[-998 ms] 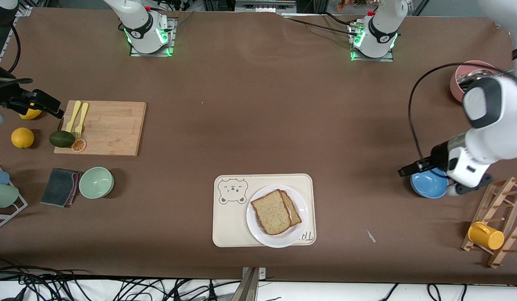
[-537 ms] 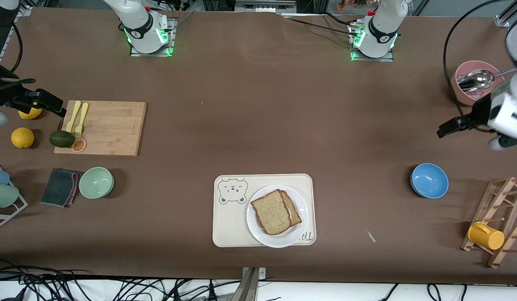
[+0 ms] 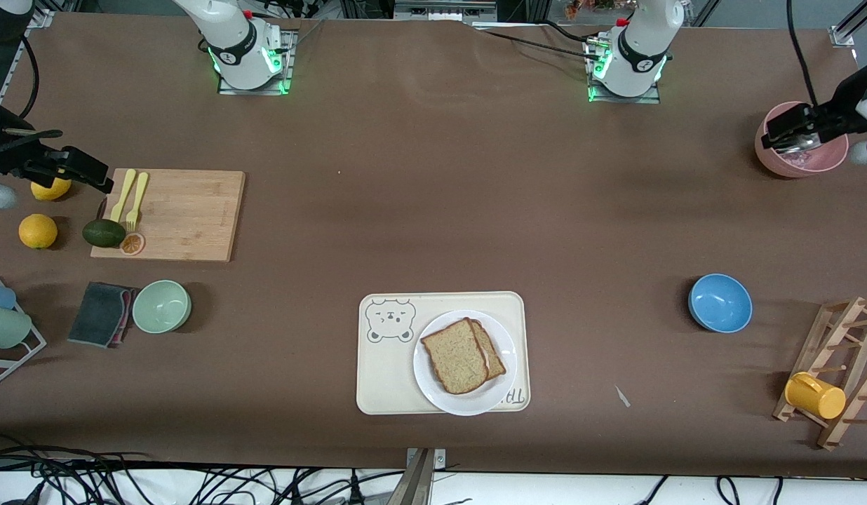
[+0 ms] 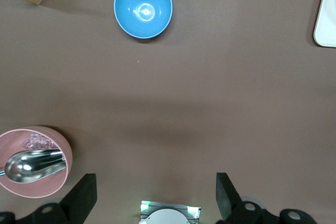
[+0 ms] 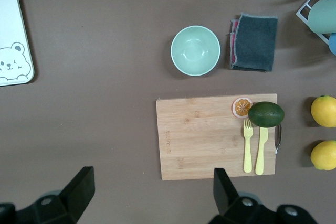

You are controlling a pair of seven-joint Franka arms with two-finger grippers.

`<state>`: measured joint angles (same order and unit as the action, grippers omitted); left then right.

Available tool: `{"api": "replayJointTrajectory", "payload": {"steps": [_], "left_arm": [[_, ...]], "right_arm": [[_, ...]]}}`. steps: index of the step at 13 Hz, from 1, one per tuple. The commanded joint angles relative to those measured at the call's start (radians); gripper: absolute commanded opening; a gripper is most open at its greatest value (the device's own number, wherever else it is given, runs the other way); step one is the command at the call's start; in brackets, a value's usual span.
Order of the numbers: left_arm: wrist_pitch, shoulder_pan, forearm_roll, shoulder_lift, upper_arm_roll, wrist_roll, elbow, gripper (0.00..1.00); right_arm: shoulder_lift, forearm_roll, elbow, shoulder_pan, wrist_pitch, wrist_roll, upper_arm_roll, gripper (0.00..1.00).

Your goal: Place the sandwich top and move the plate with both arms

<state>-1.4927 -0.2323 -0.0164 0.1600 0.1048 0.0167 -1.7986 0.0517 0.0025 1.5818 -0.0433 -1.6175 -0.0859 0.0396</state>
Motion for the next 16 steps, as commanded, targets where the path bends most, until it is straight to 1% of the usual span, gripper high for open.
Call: {"api": "replayJointTrajectory", "payload": {"steps": [1, 4, 5, 6, 9, 10, 11, 13, 16], "left_arm": [[0.068, -0.002, 0.012, 0.009, -0.017, 0.046, 0.072, 1.00], [0.071, -0.002, 0.009, 0.012, -0.013, 0.025, 0.087, 1.00], [0.072, 0.008, 0.006, 0.016, -0.022, 0.025, 0.085, 1.00], [0.072, 0.042, 0.003, 0.015, -0.039, 0.020, 0.087, 1.00], [0.063, 0.189, -0.025, 0.003, -0.195, 0.002, 0.091, 1.00], [0.060, 0.212, -0.027, 0.003, -0.223, 0.002, 0.094, 1.00], [0.062, 0.203, -0.030, -0.002, -0.223, 0.006, 0.120, 1.00], [0.063, 0.200, -0.031, -0.014, -0.226, 0.015, 0.142, 1.00], [0.062, 0.214, -0.028, -0.042, -0.220, 0.011, 0.145, 1.00]], "right_arm": [[-0.010, 0.016, -0.014, -0.001, 0.018, -0.003, 0.000, 1.00], [-0.007, 0.016, -0.014, 0.000, 0.013, -0.017, 0.002, 1.00], [-0.009, 0.016, -0.014, 0.000, 0.013, -0.015, 0.002, 1.00], [-0.009, 0.014, -0.016, 0.000, 0.013, -0.009, 0.002, 1.00], [-0.004, 0.013, -0.037, -0.003, 0.011, 0.006, -0.004, 1.00], [-0.004, 0.013, -0.037, -0.003, 0.014, 0.006, -0.006, 1.00], [-0.006, 0.016, -0.037, -0.004, 0.016, 0.006, -0.007, 1.00], [-0.006, 0.017, -0.039, -0.006, 0.016, 0.006, -0.007, 1.00], [-0.006, 0.016, -0.040, -0.006, 0.018, 0.006, -0.007, 1.00]]}}
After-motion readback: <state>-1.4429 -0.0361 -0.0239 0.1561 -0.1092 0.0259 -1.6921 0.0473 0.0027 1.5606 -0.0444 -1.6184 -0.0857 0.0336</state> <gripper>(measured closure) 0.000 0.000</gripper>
